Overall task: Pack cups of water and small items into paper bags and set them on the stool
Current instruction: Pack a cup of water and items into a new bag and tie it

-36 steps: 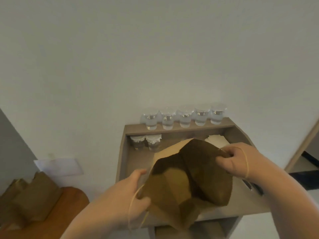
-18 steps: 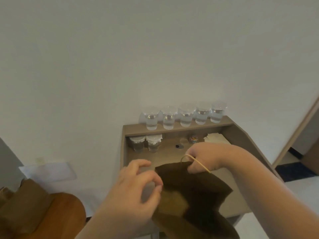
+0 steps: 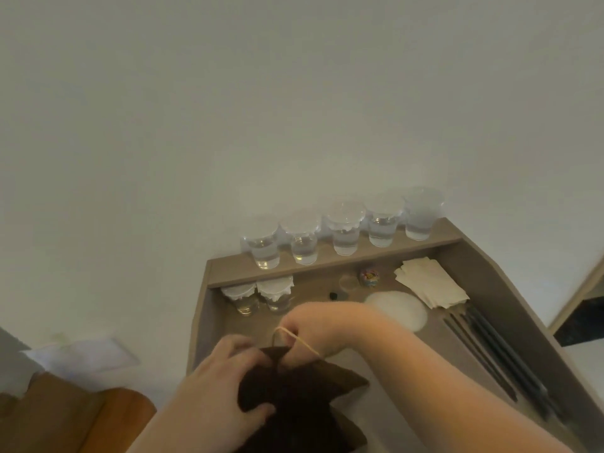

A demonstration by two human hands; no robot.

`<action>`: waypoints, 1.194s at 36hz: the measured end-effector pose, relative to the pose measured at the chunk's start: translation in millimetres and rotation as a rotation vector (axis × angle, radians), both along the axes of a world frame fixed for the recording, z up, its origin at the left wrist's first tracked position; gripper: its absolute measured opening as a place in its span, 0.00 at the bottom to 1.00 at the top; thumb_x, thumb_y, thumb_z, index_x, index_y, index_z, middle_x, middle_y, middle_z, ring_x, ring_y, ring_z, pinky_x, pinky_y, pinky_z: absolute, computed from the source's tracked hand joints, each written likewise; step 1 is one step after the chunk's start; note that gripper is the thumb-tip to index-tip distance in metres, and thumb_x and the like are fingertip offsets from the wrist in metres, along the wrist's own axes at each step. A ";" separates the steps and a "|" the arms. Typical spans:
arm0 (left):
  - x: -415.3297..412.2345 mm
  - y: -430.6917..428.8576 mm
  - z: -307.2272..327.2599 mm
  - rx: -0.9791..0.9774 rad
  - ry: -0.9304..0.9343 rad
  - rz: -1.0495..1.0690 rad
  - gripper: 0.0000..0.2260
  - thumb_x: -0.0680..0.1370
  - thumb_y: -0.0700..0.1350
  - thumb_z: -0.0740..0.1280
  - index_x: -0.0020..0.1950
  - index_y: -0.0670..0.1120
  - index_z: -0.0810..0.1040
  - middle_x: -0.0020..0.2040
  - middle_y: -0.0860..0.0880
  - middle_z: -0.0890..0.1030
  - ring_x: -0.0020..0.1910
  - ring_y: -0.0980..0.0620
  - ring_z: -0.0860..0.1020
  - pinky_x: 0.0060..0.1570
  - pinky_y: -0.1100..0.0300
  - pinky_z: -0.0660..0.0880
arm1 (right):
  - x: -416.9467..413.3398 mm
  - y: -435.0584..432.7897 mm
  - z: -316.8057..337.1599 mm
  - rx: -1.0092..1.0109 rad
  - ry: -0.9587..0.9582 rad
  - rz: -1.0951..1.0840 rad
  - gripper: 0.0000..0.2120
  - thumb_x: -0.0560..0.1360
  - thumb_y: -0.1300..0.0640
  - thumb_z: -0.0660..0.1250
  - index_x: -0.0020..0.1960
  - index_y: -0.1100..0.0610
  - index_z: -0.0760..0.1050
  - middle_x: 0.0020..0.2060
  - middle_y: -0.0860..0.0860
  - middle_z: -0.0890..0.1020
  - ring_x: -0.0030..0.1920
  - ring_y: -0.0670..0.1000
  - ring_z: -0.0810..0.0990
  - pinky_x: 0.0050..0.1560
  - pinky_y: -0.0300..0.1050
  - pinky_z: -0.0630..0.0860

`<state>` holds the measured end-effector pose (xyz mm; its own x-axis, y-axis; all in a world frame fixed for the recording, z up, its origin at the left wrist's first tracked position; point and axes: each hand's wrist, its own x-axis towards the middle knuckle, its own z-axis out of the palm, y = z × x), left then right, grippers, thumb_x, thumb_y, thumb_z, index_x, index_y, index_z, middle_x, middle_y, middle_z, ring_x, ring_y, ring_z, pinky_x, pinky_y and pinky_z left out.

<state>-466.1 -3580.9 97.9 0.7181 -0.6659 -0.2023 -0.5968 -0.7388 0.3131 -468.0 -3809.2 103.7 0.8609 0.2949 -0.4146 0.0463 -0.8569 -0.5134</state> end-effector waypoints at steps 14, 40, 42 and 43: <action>9.1 -13.0 -10.5 0.041 0.025 0.200 0.34 0.75 0.69 0.68 0.75 0.77 0.52 0.77 0.69 0.46 0.77 0.65 0.60 0.77 0.65 0.58 | 43.3 -65.4 7.6 0.249 -0.215 -0.221 0.07 0.84 0.43 0.65 0.53 0.44 0.78 0.45 0.43 0.83 0.45 0.40 0.82 0.49 0.39 0.79; 73.4 5.7 -13.2 -0.016 0.094 -0.037 0.31 0.85 0.59 0.60 0.81 0.69 0.45 0.82 0.66 0.40 0.82 0.57 0.55 0.80 0.55 0.58 | 245.2 2.2 45.8 -0.568 -0.127 -0.353 0.46 0.64 0.16 0.58 0.67 0.48 0.77 0.65 0.51 0.80 0.66 0.60 0.77 0.69 0.63 0.70; 75.9 7.9 -14.4 -0.015 0.106 -0.055 0.30 0.85 0.60 0.59 0.81 0.70 0.45 0.82 0.66 0.39 0.82 0.56 0.54 0.80 0.54 0.57 | 251.1 1.6 43.3 -0.588 -0.117 -0.332 0.49 0.60 0.13 0.57 0.67 0.45 0.78 0.64 0.49 0.80 0.65 0.60 0.76 0.67 0.63 0.70; 77.2 8.9 -15.3 -0.015 0.111 -0.064 0.30 0.85 0.61 0.59 0.81 0.70 0.45 0.82 0.66 0.39 0.82 0.56 0.53 0.80 0.54 0.57 | 252.8 1.4 43.2 -0.601 -0.104 -0.320 0.50 0.58 0.12 0.57 0.67 0.44 0.77 0.64 0.48 0.80 0.65 0.60 0.76 0.67 0.63 0.69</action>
